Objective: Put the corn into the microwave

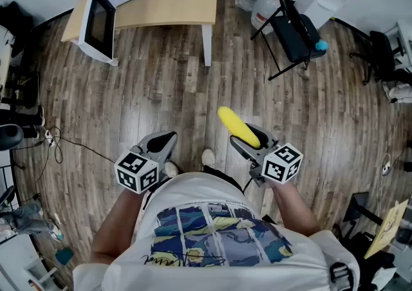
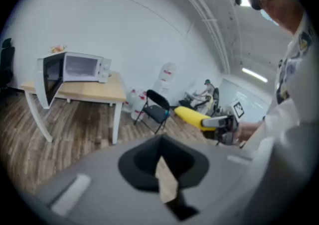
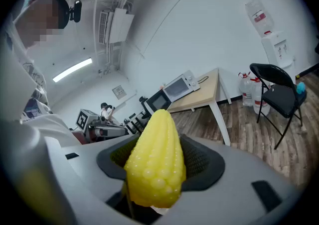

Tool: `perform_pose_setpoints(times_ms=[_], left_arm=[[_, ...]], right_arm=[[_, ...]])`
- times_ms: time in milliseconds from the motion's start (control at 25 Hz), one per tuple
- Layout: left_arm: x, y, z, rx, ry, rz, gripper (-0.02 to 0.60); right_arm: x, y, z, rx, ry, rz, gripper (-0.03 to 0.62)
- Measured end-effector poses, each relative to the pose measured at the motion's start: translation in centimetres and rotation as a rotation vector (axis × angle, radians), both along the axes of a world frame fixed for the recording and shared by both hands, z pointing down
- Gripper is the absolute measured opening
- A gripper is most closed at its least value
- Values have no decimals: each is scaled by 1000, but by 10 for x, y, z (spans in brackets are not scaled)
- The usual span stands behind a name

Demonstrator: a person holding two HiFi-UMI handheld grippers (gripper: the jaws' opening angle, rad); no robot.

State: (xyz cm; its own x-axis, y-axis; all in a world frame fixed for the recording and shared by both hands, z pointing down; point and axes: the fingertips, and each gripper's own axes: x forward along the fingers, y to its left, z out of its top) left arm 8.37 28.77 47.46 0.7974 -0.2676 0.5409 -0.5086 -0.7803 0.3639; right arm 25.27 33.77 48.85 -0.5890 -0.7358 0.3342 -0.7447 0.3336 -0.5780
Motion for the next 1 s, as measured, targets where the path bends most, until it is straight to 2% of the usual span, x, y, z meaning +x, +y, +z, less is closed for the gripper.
perform_pose_setpoints(times_ms=[200, 480, 640, 1000], left_arm=[[8, -10, -14, 58, 16, 10, 9], [-21, -39, -16, 20, 85, -104, 9], [-41, -73, -15, 26, 118, -122, 9], [-75, -195, -48, 111, 189, -54, 8]], right_arm=[[-3, -4, -1, 8, 19, -19, 258], [-14, -44, 2, -15, -2, -43, 258], [-27, -87, -1, -3, 51, -57, 258], [-63, -219, -25, 27, 192, -53, 258]])
